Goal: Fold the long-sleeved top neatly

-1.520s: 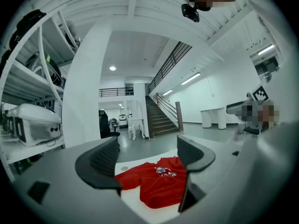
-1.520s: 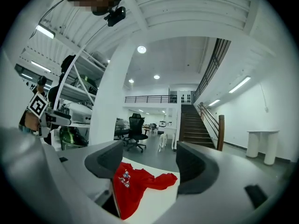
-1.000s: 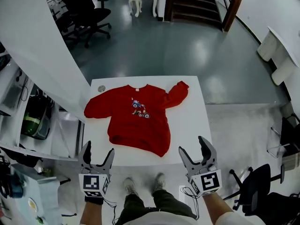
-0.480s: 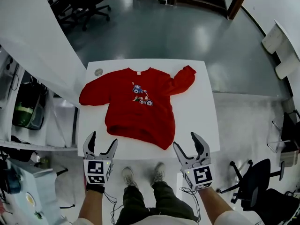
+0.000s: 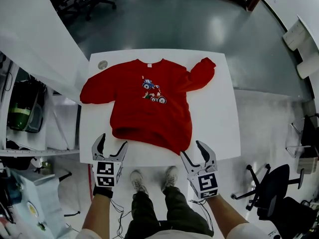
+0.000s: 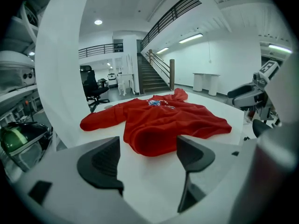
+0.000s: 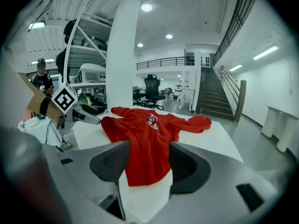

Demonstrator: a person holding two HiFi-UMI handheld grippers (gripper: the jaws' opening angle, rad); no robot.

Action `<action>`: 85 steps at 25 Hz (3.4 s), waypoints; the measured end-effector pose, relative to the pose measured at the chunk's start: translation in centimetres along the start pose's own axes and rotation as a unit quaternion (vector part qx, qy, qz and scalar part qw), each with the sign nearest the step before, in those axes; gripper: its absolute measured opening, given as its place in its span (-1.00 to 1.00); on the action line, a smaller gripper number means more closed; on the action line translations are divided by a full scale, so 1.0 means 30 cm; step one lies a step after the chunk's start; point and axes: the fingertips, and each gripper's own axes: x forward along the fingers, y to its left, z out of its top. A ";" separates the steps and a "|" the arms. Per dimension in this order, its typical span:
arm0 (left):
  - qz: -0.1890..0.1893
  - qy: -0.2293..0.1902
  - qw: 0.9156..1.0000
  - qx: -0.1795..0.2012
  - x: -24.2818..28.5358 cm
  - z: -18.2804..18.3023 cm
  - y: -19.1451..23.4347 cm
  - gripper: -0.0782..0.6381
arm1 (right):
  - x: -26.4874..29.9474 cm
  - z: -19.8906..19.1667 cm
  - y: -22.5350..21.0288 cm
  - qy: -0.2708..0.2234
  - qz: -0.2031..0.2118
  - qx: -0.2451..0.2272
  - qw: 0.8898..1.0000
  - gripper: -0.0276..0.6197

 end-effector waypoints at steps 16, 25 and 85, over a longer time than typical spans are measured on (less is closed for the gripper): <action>0.036 0.063 0.997 0.034 0.131 -0.098 0.066 -0.35 | 0.133 -0.265 0.102 0.127 0.002 -0.043 0.991 -0.41; 0.037 0.094 0.993 0.067 0.126 -0.136 0.040 -0.71 | 0.119 -0.286 0.057 0.141 -0.040 -0.064 0.987 -0.79; 0.028 0.046 0.996 -0.067 -0.307 -0.264 -0.093 -0.37 | -0.105 -0.254 -0.107 0.040 0.025 0.019 0.999 -0.61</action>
